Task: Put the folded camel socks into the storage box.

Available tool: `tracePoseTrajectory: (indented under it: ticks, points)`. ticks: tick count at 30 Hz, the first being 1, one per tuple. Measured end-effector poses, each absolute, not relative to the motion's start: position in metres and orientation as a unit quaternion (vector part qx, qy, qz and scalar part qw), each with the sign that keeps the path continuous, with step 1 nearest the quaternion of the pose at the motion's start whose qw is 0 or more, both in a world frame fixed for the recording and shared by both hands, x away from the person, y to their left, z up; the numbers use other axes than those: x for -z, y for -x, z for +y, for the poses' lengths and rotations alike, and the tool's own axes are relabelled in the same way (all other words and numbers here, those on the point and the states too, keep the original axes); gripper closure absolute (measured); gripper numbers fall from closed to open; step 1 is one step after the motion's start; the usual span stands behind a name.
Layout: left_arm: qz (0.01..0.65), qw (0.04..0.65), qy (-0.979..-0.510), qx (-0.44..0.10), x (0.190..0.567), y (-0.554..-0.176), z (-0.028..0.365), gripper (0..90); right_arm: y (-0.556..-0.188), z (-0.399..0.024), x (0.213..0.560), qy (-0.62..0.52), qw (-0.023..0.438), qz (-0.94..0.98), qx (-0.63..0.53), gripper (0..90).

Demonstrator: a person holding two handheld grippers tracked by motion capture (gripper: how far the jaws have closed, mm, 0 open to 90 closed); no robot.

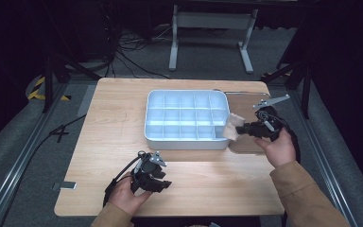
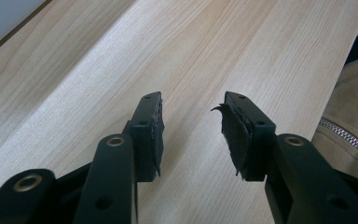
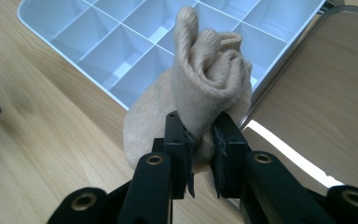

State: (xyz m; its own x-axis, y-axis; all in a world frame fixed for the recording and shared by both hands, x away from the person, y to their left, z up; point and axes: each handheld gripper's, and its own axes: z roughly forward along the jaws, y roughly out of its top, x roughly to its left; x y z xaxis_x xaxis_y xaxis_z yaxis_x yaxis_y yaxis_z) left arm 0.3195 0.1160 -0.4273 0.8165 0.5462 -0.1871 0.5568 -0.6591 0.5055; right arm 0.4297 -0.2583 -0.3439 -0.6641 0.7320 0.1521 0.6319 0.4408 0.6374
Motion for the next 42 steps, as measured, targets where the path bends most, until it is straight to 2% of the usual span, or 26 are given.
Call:
tracePoseTrajectory:
  ticks: [13, 28, 42]
  points:
    - [0.309, 0.279, -0.909, 0.009, 0.428, -0.317, 0.121, 58.6, -0.453, -0.239, 0.361, -0.412, 0.077, 0.860, -0.292, 78.2]
    - [0.316, 0.276, -0.908, 0.008, 0.429, -0.313, 0.126, 58.6, -0.465, -0.214, 0.376, -0.392, 0.099, 0.885, -0.233, 77.8]
    - [0.316, 0.277, -0.907, 0.009, 0.429, -0.314, 0.126, 58.5, -0.474, -0.194, 0.394, -0.386, 0.096, 0.900, -0.179, 77.0]
